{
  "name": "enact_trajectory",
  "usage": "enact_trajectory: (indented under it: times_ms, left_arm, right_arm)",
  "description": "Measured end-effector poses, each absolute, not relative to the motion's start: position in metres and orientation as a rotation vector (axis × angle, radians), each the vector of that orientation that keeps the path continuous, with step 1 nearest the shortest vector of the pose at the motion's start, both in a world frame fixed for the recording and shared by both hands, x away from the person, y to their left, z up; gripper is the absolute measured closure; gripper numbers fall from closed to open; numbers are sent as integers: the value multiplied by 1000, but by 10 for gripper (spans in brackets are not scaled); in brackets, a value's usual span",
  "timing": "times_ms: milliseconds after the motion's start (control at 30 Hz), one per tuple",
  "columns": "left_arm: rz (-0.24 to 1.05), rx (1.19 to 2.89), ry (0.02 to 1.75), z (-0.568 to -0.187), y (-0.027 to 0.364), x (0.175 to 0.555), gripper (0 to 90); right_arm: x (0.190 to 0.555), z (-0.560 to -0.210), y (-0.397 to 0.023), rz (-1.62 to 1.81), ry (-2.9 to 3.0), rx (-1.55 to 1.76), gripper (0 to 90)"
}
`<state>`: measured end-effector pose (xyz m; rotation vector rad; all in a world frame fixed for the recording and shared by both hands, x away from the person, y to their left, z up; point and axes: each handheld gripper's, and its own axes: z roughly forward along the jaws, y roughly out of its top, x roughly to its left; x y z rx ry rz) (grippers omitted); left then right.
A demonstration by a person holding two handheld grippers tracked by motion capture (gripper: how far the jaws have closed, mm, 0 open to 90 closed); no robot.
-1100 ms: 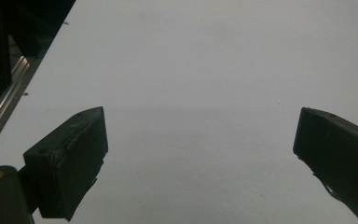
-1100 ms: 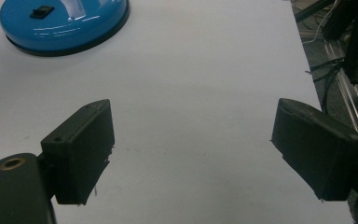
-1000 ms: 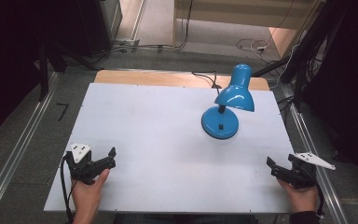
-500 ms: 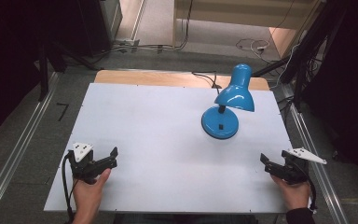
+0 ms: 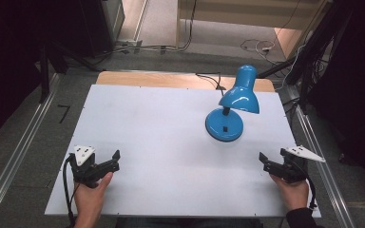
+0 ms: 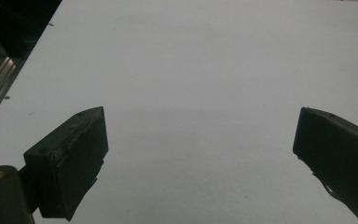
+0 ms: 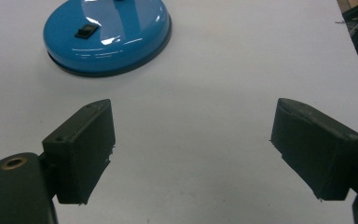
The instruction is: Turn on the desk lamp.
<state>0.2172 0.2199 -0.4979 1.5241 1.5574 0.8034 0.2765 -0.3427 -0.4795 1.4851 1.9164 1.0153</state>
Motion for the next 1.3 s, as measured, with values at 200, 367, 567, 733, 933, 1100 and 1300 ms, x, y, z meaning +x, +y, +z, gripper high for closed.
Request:
enact_trajectory:
  times_ms: [200, 367, 567, 733, 933, 1100, 1300]
  left_arm:
    - [809, 1526, 1557, -497, 220, 215, 40]
    - [804, 1524, 1559, -498, 221, 215, 40]
    - [798, 1529, 1556, -498, 221, 216, 42]
    - [795, 1527, 1561, -498, 221, 215, 43]
    - [794, 1519, 1561, -498, 221, 215, 43]
    - [792, 1520, 1562, -498, 222, 215, 43]
    - [791, 1520, 1563, -498, 222, 215, 43]
  right_arm:
    - [281, -480, -337, 1027, 1927, 1481, 123]
    - [285, -478, -330, 1051, 1928, 1479, 124]
    - [290, -479, -321, 1051, 1950, 1467, 124]
    - [295, -479, -315, 1061, 1955, 1464, 127]
    - [300, -478, -310, 1076, 1953, 1461, 127]
    - [304, -478, -306, 1074, 1965, 1453, 127]
    - [309, -478, -301, 1082, 1965, 1449, 127]
